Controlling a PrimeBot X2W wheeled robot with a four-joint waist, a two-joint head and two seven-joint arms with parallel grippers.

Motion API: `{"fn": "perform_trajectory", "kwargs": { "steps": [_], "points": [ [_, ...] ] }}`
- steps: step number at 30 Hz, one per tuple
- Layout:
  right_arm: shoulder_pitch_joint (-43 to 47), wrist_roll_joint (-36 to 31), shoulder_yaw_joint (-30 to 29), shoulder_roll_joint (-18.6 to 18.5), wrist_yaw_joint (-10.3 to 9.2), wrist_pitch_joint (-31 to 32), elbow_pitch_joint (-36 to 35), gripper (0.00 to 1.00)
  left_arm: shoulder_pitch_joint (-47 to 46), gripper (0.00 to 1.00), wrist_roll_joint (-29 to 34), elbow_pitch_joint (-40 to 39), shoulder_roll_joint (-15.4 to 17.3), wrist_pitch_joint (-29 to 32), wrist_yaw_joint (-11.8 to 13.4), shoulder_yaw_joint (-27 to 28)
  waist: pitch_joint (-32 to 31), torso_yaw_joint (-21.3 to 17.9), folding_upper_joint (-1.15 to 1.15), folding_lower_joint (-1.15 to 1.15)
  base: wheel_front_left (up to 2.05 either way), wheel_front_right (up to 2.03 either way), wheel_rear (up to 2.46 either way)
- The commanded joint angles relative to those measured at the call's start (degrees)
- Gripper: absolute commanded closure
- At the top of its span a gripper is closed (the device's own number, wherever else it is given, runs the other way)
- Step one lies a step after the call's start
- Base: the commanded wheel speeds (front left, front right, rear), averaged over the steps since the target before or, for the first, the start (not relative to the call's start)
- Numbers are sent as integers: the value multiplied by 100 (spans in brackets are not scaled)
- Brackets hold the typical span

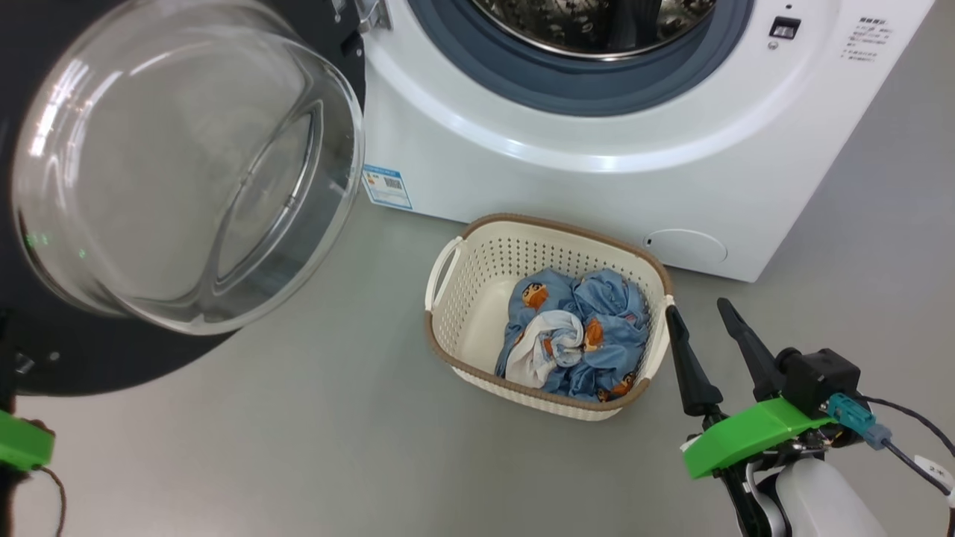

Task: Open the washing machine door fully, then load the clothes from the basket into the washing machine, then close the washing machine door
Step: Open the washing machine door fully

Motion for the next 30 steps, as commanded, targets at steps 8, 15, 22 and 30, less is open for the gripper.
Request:
{"fn": "perform_trajectory", "kwargs": {
  "steps": [8, 15, 22, 30],
  "points": [
    [-405, -56, 248, 7, 25, -71, -66, 0, -715, 100, -480, 275, 786, -118, 31, -49, 358, 56, 0, -1, 0, 0, 0],
    [-551, -9, 316, 7, 25, -71, -39, 0, -1091, 100, -837, 516, 1025, -125, 30, -381, 547, 58, 0, -1, 0, 0, 0],
    [-631, 28, 345, 7, 25, -71, -12, 0, -1439, 100, -1105, 878, 1209, -105, 30, -753, 628, 32, 0, -1, 0, 0, 0],
    [-632, 69, 349, 7, 25, -71, -28, 0, -1682, 100, -1305, 1193, 1278, -105, 30, -1224, 606, -1, 0, -1, 0, 0, 0]
  ]
}}
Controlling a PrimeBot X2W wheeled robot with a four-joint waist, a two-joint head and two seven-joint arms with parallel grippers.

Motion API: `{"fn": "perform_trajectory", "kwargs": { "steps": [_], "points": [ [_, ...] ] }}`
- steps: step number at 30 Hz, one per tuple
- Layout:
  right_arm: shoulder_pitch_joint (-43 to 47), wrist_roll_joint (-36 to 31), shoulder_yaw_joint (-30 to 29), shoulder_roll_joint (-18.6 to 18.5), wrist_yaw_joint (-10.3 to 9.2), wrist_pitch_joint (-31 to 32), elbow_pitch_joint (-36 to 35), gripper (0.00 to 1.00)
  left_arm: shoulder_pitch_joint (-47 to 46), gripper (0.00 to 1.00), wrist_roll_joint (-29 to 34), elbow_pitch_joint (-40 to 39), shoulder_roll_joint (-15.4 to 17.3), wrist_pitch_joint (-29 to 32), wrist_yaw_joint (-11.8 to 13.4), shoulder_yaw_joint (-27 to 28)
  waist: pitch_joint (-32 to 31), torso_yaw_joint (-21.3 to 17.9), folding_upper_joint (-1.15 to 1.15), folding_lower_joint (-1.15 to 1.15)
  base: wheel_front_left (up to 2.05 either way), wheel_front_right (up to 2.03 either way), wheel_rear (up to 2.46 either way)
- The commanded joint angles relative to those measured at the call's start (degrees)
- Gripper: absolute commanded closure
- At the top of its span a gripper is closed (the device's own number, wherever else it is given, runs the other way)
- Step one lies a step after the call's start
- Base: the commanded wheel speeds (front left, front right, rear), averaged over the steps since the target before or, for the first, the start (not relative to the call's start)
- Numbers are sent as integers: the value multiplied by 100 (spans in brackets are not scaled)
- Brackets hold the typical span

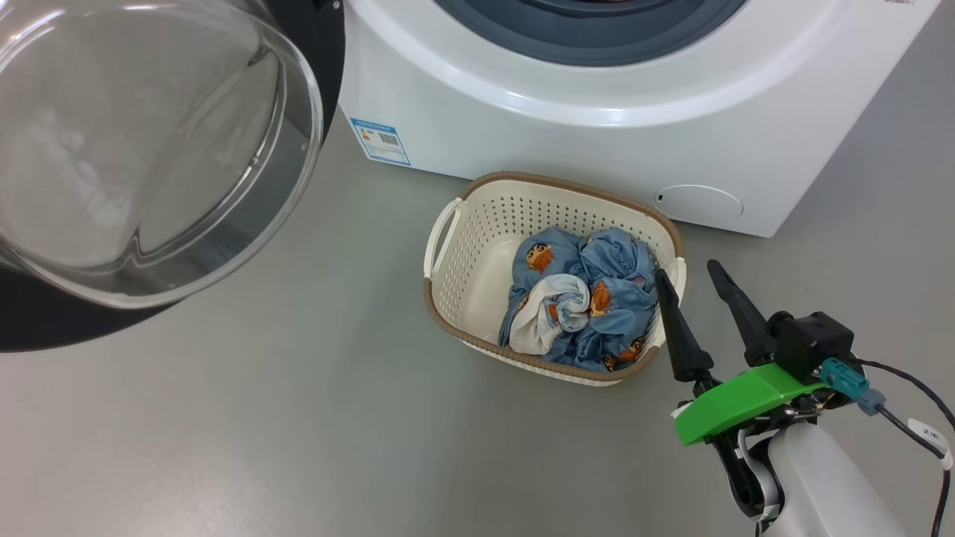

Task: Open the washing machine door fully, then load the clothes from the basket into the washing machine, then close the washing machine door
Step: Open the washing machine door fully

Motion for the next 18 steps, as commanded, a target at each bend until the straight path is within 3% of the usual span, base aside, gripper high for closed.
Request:
{"fn": "perform_trajectory", "kwargs": {
  "steps": [1, 18],
  "points": [
    [-87, 54, 161, 53, 25, -71, -132, 0, -231, 100, -108, 33, 488, -57, 29, 140, -14, -4, 0, 0, 0, 0, 0],
    [-11, 113, 131, 53, 25, -71, -125, 0, -156, 100, -344, -58, 493, -77, 29, -280, -177, 6, 0, 0, 0, 0, 0]
  ]
}}
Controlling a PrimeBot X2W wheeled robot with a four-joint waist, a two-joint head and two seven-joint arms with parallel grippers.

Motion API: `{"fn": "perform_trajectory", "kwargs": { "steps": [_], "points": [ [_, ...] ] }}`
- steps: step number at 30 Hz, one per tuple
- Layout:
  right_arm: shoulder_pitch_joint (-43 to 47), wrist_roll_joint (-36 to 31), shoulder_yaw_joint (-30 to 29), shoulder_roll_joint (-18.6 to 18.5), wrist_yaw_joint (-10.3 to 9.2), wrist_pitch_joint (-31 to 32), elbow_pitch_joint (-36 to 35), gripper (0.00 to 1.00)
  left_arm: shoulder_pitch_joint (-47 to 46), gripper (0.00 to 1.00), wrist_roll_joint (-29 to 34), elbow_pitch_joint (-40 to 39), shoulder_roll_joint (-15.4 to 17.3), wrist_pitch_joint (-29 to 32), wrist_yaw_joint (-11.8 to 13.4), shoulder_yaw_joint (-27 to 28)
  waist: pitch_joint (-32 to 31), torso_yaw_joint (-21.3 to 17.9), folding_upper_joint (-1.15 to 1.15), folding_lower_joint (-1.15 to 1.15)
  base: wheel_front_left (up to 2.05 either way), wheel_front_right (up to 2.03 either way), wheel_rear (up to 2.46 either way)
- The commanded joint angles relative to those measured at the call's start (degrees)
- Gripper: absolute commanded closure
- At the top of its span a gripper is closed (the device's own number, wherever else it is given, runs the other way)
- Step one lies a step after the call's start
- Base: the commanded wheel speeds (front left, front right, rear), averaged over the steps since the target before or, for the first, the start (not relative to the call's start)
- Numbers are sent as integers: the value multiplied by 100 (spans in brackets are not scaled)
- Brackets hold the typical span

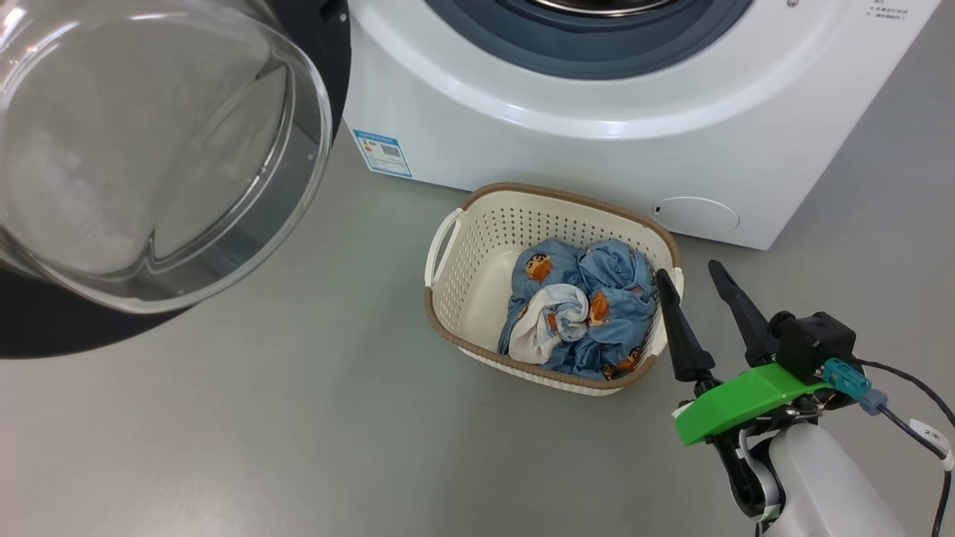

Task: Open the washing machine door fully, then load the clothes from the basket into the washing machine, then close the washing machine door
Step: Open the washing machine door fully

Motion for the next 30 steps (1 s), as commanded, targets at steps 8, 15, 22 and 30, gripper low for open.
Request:
{"fn": "perform_trajectory", "kwargs": {
  "steps": [8, 15, 22, 30],
  "points": [
    [62, 86, 107, 54, 25, -71, -147, 0, 233, 100, -138, -514, 494, -61, 29, 267, -119, -24, 0, 0, 0, 0, 0],
    [184, 107, 87, 54, 25, -71, -164, 0, 626, 0, -14, -1012, 397, -62, 29, 549, -354, -73, 0, 0, 0, 0, 0],
    [356, 129, 75, 54, 25, -71, -216, 0, 1052, 0, 285, -1519, 225, -62, 29, 923, -637, -200, 0, 0, 0, 0, 0],
    [584, 137, 102, 54, 25, -71, -292, 0, 1632, 0, 773, -2133, -53, -62, 29, 1440, -954, -474, 0, 0, 0, 0, 0]
  ]
}}
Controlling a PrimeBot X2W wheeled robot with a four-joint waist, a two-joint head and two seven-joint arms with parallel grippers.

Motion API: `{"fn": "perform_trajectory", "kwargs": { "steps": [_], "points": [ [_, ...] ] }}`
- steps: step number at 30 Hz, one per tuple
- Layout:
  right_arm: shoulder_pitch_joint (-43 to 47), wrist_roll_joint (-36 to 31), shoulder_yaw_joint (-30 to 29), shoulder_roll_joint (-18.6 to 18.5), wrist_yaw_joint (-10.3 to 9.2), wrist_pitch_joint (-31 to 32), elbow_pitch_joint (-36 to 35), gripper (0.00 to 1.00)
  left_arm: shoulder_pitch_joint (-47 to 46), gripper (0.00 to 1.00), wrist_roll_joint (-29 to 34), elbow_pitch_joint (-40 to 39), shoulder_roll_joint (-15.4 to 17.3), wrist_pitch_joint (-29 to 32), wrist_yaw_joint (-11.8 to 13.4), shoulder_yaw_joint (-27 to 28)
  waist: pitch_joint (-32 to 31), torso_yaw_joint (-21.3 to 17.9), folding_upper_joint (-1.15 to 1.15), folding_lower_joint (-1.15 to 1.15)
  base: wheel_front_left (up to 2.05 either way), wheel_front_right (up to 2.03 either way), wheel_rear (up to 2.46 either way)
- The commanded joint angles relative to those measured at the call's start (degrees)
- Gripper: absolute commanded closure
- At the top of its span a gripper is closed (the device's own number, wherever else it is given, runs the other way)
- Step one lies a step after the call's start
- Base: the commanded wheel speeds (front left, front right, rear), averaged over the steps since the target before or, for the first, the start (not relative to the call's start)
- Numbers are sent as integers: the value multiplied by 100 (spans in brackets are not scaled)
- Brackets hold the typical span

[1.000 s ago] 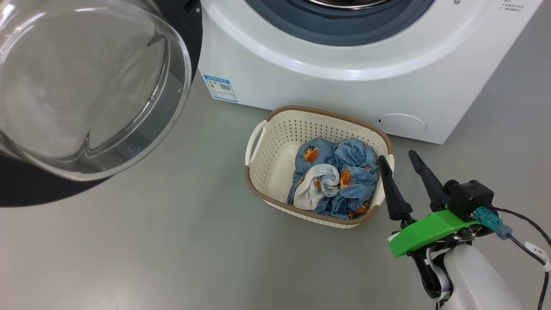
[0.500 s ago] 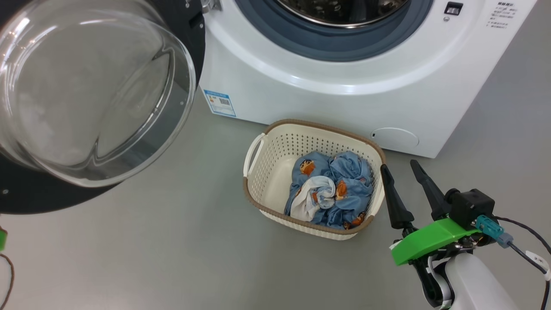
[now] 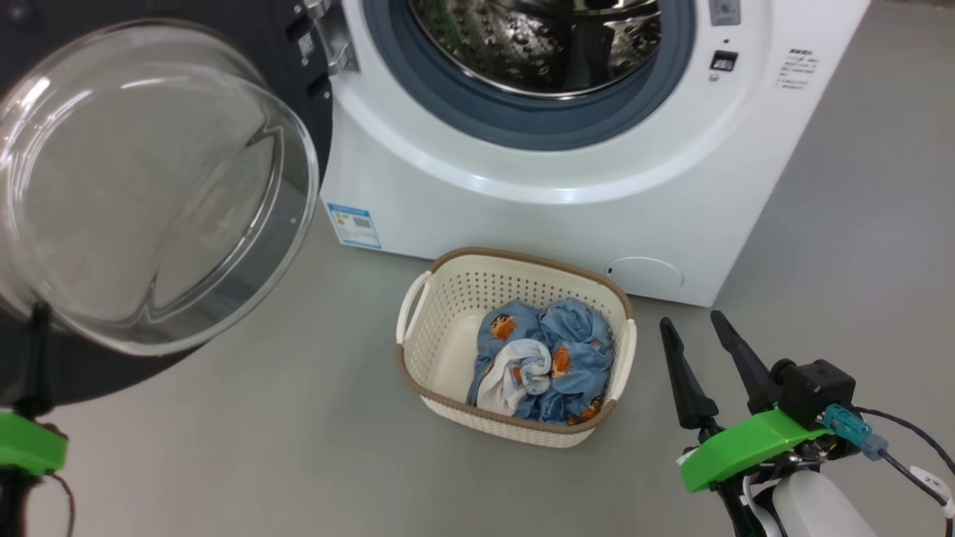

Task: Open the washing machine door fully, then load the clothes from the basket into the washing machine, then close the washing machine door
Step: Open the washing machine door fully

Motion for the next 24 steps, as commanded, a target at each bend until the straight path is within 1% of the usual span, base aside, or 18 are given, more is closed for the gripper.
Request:
{"fn": "perform_trajectory", "kwargs": {
  "steps": [1, 2, 5, 11, 14, 15, 24],
  "points": [
    [27, 48, 142, 40, 25, -71, -174, 0, 21, 0, 157, -246, 220, -61, 26, 355, -179, -182, 0, 1, 0, 0, 0],
    [78, 46, 160, 40, 25, -71, -189, 0, 162, 0, 248, -405, 133, -61, 26, 432, -251, -256, 0, 1, 0, 0, 0],
    [149, 35, 190, 40, 25, -71, -211, 0, 345, 0, 475, -613, 45, -61, 26, 562, -356, -376, 0, 1, 0, 0, 0],
    [253, -4, 222, 40, 25, -71, -276, 0, 716, 0, 950, -873, -209, -61, 52, 806, -537, -670, 0, 1, 0, 0, 0],
    [274, -33, 258, 40, 25, -71, -316, 0, 876, 0, 1058, -959, -365, -61, 86, 939, -586, -834, 0, 1, 0, 0, 0],
    [274, -33, 258, 40, 25, -71, -316, 0, 876, 0, 1058, -959, -365, -61, 86, 939, -586, -834, 0, 1, 0, 0, 0],
    [243, -27, 363, 40, 25, -71, -486, 0, 1278, 0, 1395, -1313, -696, -61, 109, 1373, -592, -1375, 0, 1, 0, 0, 0]
  ]
}}
